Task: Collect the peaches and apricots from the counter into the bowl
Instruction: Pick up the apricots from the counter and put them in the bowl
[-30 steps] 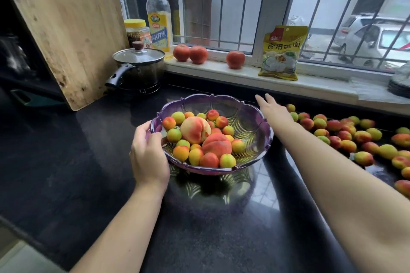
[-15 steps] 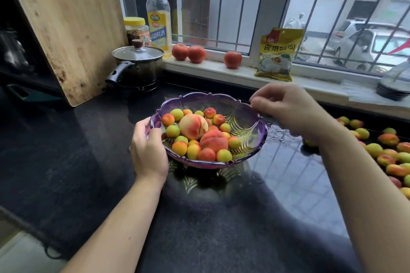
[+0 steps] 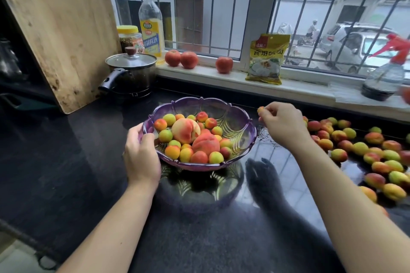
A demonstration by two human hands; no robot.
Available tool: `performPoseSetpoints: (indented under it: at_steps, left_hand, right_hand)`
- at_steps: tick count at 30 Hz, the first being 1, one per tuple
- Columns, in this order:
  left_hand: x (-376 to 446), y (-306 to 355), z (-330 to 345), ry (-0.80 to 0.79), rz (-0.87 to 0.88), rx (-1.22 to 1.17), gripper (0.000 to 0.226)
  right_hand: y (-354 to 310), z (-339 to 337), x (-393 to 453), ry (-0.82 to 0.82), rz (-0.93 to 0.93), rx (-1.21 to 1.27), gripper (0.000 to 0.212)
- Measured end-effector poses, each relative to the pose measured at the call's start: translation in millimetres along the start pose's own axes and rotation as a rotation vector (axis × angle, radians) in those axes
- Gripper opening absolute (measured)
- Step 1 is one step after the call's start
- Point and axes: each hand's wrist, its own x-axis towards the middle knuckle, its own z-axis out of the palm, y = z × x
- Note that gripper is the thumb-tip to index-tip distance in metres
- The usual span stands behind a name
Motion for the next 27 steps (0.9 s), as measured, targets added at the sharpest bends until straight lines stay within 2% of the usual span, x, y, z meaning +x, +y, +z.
performPoseSetpoints:
  at_steps: [2,5,9,11,13,16,18,23,25,27]
  left_hand:
    - [0,-1,1,-0.004,-0.002,0.007,0.029]
    - [2,-2,2,-0.027,0.001,0.011,0.027]
    - [5,-5,3,-0.042,0.011,0.02,0.03]
    - [5,-6,3,-0.041,0.015,0.027,0.031]
    - [5,-5,2,-0.039,0.018,0.019,0.03]
    - [4,-3,3,-0.043,0.013,0.018,0.034]
    - [3,-2,2,-0.042,0.009,0.031,0.039]
    - [3,-3,1,-0.041,-0.003,0.041,0.032]
    - [3,-2,2,-0.037,0.005,0.046,0.029]
    - [2,-2,2,-0.033,0.012,0.045,0.029]
  right_hand:
    - [18,13,3,-0.023,0.054,-0.107,0.021]
    - [34,36,7,-0.066,0.077,-0.218,0.03]
    - [32,59,30,-0.157,-0.043,-0.436,0.06]
    - [32,65,46,-0.184,-0.031,-0.503,0.069]
    - [33,70,55,-0.179,0.015,-0.52,0.065]
    - [37,77,53,-0.019,-0.001,-0.466,0.041]
    - [39,79,52,0.046,0.009,-0.417,0.033]
    - [45,79,55,-0.002,0.051,-0.441,0.025]
    - [44,77,54,0.012,0.049,-0.359,0.027]
    - [39,66,52,0.041,0.103,-0.145,0.03]
